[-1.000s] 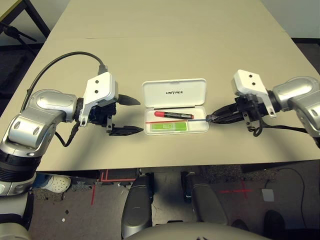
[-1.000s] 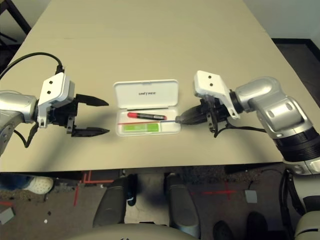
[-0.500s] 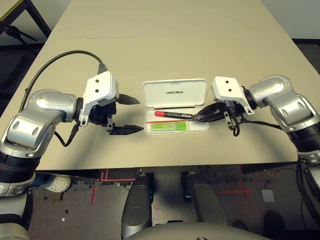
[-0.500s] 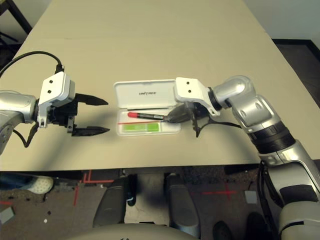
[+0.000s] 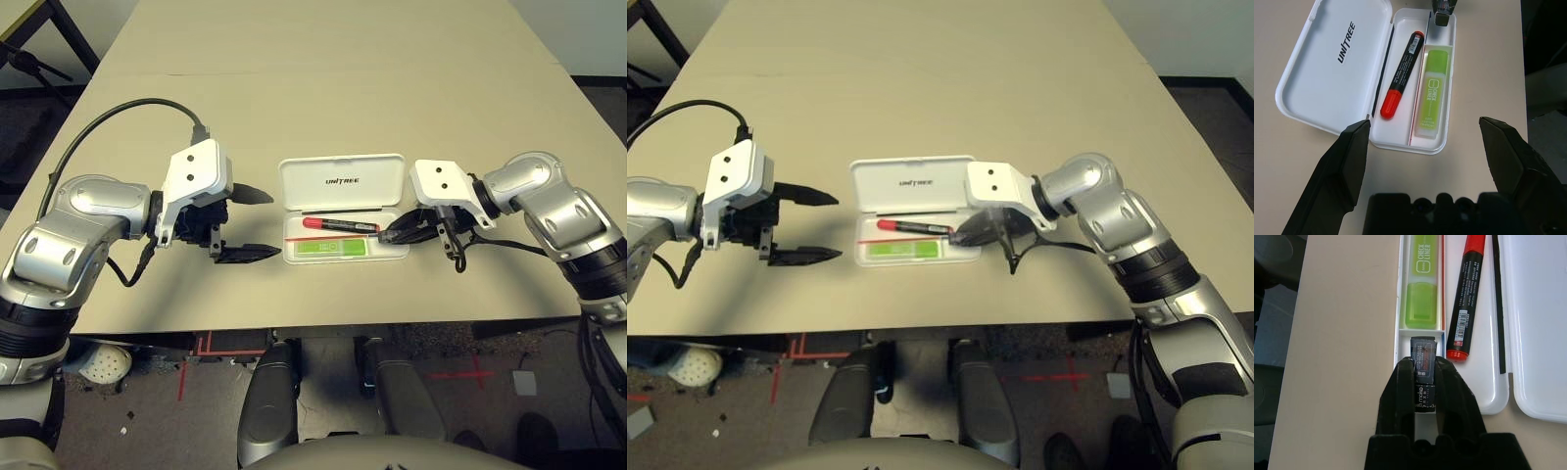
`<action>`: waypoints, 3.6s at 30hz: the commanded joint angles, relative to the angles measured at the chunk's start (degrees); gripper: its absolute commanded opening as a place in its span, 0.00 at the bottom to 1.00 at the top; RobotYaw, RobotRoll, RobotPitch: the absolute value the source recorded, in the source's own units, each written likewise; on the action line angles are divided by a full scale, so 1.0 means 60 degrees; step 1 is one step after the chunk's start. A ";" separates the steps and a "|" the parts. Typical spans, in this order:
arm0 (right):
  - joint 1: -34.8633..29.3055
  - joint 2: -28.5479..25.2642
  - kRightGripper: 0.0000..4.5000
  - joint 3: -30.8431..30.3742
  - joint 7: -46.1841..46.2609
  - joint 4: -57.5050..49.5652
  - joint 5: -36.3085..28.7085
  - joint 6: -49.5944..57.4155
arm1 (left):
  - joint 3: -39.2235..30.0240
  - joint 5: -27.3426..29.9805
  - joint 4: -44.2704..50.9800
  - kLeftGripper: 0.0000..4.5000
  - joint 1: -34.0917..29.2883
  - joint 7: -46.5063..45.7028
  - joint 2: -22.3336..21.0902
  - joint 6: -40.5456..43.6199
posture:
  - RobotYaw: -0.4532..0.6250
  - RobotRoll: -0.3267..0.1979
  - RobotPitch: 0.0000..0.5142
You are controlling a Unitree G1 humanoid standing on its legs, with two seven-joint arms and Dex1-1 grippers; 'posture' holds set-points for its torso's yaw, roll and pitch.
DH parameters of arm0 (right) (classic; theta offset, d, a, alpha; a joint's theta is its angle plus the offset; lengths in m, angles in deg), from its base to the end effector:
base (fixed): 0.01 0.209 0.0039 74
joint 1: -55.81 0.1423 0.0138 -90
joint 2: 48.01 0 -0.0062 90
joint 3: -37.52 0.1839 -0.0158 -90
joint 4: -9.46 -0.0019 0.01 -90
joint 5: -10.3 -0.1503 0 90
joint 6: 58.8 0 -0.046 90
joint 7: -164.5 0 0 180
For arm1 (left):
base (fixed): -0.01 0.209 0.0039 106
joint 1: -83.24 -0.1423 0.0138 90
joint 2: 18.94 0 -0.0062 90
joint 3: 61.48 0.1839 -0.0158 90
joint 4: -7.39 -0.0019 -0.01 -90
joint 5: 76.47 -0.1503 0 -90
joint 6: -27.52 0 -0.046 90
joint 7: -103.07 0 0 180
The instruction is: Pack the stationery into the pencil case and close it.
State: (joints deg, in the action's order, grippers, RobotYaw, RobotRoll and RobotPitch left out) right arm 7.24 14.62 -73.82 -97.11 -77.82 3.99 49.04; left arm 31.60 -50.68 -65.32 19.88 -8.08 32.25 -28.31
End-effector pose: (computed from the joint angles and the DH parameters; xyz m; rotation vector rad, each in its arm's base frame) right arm 0.3075 -0.1873 0.2105 -0.8157 0.3621 1.4907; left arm 0.2529 0.2333 0.2346 0.5563 0.2684 -1.2480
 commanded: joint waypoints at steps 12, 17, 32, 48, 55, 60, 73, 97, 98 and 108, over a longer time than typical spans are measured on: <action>-0.0374 -0.0203 0.99 0.0411 -0.0905 0.0256 -0.0738 -0.0399 | -0.0013 -0.0353 -0.1173 1.00 0.0534 -0.0587 0.0123 0.0335 | 0.49 0.62 0.39; -0.0534 -0.0390 0.99 0.0843 -0.1531 0.0501 -0.1361 -0.0512 | 0.0119 -0.0820 -0.2052 1.00 0.0961 -0.0854 0.0128 0.0207 | 0.48 0.62 0.39; -0.1496 -0.2011 1.00 0.0959 -0.1815 0.1886 -0.5238 -0.1595 | 0.0787 -0.3568 -0.6177 0.08 0.2879 -0.2840 0.1068 -0.0557 | 0.43 0.62 0.37; -0.1925 -0.2182 1.00 0.1381 -0.1815 0.1763 -0.5706 -0.1764 | 0.1658 -0.4512 -0.8717 0.01 0.5023 -0.2242 0.3268 -0.2560 | 0.37 0.62 0.35; -0.2129 -0.2150 1.00 0.1660 -0.1815 0.1443 -0.5637 -0.1472 | 0.2175 -0.4545 -0.8158 0.01 0.5121 -0.0862 0.3380 -0.2365 | 0.37 0.62 0.34; -0.2068 -0.2075 1.00 0.1720 -0.1815 0.1446 -0.5563 -0.1439 | 0.2409 -0.4468 -0.7197 0.01 0.4911 0.0185 0.3104 -0.1885 | 0.37 0.62 0.35; -0.1688 -0.1813 1.00 0.1546 -0.1815 0.1693 -0.5415 -0.1459 | 0.2509 -0.4074 -0.4300 0.01 0.4352 0.0972 0.2883 -0.0246 | 0.40 0.62 0.36; -0.1853 -0.1639 1.00 0.1615 -0.1815 0.1519 -0.5398 -0.1402 | 0.4392 -0.4099 -0.2511 0.01 0.2711 0.0315 0.3910 0.0701 | 0.38 0.62 0.40; -0.1894 -0.1626 1.00 0.1655 -0.1815 0.1485 -0.5391 -0.1385 | 0.4519 -0.4176 -0.2596 0.01 0.2699 0.0324 0.3884 0.0708 | 0.38 0.62 0.40; -0.2046 -0.1431 1.00 0.1924 -0.1815 0.1401 -0.5260 -0.1291 | 0.4903 -0.4285 -0.3075 0.01 0.2742 0.0355 0.3891 0.0757 | 0.37 0.62 0.41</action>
State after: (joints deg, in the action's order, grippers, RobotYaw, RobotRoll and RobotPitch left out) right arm -4.24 5.61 -63.36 -107.79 -68.99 -28.03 41.05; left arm 57.83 -75.11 -80.97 38.09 -5.92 55.54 -25.29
